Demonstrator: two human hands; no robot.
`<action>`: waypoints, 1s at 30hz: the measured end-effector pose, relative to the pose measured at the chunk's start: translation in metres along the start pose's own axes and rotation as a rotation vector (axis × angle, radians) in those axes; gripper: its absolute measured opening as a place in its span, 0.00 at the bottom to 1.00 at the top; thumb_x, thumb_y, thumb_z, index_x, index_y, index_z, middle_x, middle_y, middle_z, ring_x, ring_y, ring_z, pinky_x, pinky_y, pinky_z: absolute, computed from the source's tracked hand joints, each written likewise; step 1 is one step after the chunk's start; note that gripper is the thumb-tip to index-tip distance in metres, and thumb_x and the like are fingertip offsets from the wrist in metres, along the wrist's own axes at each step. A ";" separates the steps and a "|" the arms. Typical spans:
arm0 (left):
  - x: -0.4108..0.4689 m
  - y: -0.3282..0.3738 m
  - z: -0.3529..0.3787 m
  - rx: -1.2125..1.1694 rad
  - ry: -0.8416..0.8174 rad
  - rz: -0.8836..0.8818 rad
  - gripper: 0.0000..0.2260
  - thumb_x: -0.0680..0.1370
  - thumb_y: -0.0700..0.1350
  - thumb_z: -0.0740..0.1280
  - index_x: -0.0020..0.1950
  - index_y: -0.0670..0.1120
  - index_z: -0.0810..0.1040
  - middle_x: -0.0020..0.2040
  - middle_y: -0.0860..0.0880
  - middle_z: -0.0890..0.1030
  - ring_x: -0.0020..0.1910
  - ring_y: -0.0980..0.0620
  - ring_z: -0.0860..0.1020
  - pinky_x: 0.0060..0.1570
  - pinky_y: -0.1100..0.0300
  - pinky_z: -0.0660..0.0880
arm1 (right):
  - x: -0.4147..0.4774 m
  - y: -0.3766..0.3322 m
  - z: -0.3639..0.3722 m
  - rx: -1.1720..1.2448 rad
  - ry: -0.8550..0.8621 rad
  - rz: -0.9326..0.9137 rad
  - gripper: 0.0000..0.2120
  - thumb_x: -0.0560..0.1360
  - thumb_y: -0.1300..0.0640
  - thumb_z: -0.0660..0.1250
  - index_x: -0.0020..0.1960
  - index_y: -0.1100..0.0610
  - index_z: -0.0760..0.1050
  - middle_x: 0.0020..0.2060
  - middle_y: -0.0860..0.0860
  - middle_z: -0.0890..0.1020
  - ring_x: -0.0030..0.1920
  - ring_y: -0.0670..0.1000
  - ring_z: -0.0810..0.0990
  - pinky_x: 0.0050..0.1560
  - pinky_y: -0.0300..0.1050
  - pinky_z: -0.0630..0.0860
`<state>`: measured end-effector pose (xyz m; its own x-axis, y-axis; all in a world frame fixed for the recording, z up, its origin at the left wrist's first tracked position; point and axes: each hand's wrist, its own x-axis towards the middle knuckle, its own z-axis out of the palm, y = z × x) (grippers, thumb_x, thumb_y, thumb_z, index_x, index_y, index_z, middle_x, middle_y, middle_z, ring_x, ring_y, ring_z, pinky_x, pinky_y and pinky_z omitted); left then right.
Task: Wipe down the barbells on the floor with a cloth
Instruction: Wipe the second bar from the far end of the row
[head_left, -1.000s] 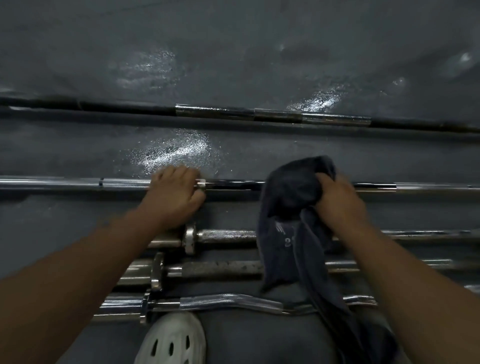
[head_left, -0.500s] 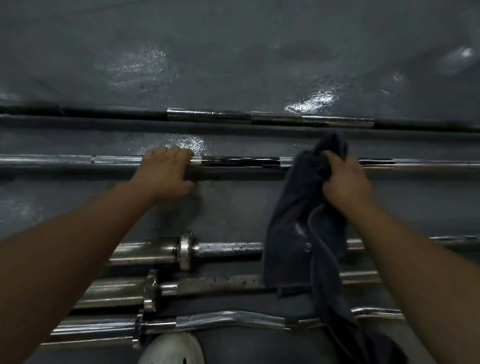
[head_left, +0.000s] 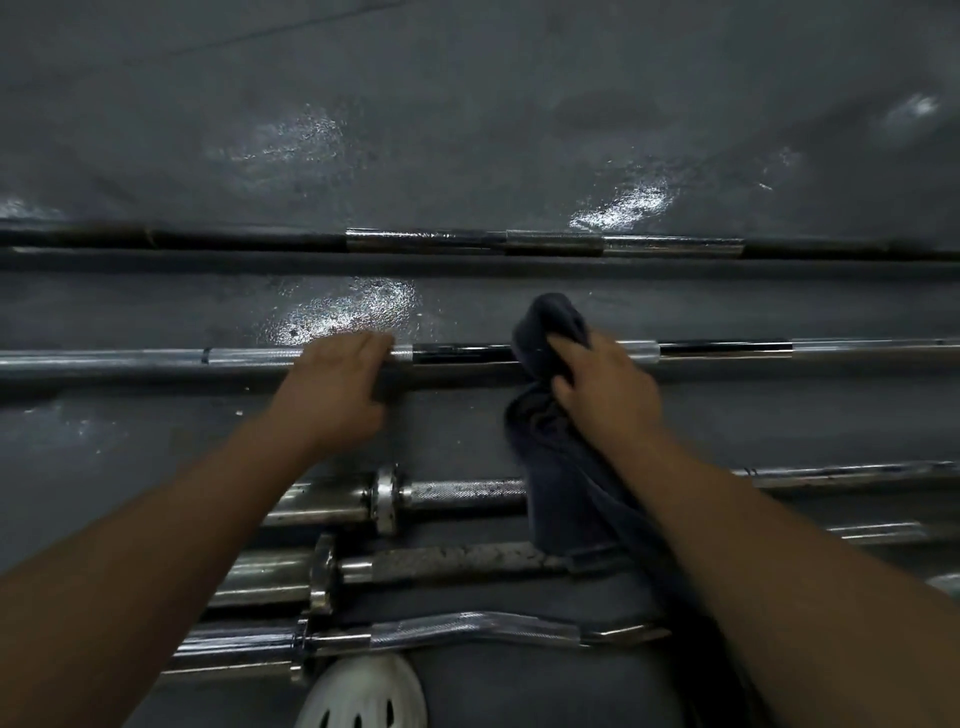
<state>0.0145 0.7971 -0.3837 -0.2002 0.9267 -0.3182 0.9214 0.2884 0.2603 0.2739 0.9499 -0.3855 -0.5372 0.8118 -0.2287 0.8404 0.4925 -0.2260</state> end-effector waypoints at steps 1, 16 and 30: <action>-0.009 0.000 0.003 -0.008 0.005 0.016 0.35 0.66 0.45 0.70 0.74 0.42 0.68 0.68 0.40 0.74 0.66 0.39 0.72 0.68 0.47 0.66 | -0.006 0.012 -0.005 -0.014 0.004 0.035 0.21 0.75 0.52 0.64 0.68 0.43 0.71 0.62 0.53 0.73 0.61 0.58 0.75 0.51 0.52 0.75; -0.124 0.057 -0.020 -0.090 0.112 -0.024 0.39 0.77 0.49 0.68 0.82 0.47 0.50 0.81 0.46 0.51 0.80 0.46 0.51 0.77 0.48 0.52 | -0.148 -0.077 -0.073 0.346 0.173 0.068 0.27 0.74 0.62 0.64 0.71 0.45 0.72 0.66 0.56 0.72 0.59 0.61 0.76 0.59 0.53 0.76; -0.306 0.048 -0.118 -0.125 0.340 0.035 0.39 0.75 0.43 0.68 0.81 0.45 0.51 0.81 0.46 0.51 0.79 0.47 0.51 0.75 0.56 0.50 | -0.305 -0.198 -0.139 0.450 0.422 -0.062 0.32 0.76 0.59 0.62 0.76 0.41 0.60 0.65 0.54 0.72 0.57 0.59 0.76 0.54 0.53 0.76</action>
<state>0.0806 0.5562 -0.1662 -0.2885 0.9574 0.0091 0.8860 0.2633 0.3816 0.2810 0.6486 -0.1395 -0.4326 0.8852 0.1711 0.6466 0.4369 -0.6253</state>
